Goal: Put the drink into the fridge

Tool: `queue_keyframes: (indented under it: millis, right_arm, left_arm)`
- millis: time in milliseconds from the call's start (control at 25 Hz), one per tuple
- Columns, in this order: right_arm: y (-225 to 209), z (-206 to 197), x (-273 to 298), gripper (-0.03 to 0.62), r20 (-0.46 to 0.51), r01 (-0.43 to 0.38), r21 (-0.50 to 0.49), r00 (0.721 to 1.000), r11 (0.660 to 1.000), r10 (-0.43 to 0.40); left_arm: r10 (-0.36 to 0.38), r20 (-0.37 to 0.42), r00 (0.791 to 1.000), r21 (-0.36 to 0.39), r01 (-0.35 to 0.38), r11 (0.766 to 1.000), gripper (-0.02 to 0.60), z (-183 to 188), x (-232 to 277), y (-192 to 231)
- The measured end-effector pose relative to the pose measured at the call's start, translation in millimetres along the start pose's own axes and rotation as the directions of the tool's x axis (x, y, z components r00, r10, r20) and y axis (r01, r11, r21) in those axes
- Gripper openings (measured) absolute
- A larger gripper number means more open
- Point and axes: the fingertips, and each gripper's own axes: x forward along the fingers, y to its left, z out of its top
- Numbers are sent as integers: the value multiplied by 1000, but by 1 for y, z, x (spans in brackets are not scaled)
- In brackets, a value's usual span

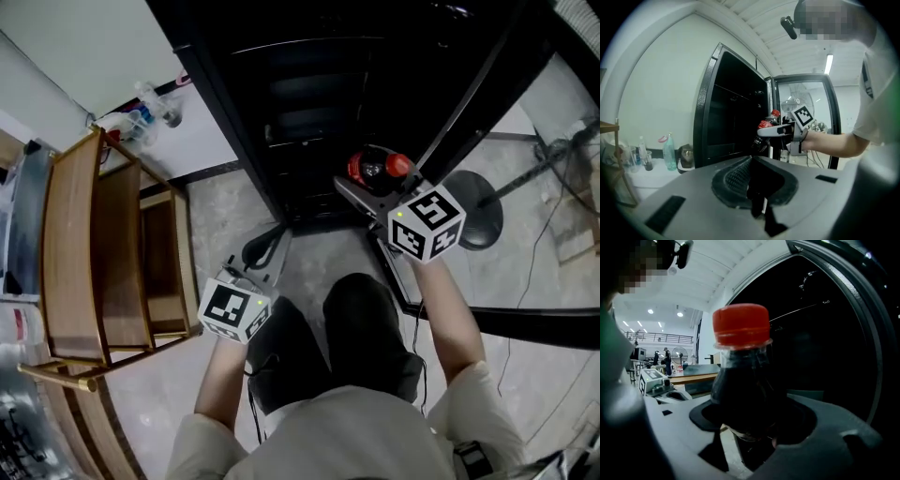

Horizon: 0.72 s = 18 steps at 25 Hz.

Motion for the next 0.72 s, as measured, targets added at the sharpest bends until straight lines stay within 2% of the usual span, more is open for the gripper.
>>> queue_keyframes:
  millis: [280, 720]
  right_arm:
    - [-17, 17, 52, 308, -37, -7, -43, 999, 999, 5]
    - [-28, 20, 140, 310, -144, -75, -153, 988, 985, 53]
  left_arm:
    - [20, 44, 999, -18, -19, 1000, 9, 3, 7, 1]
    - [83, 45, 996, 0, -83, 997, 9, 17, 1, 9]
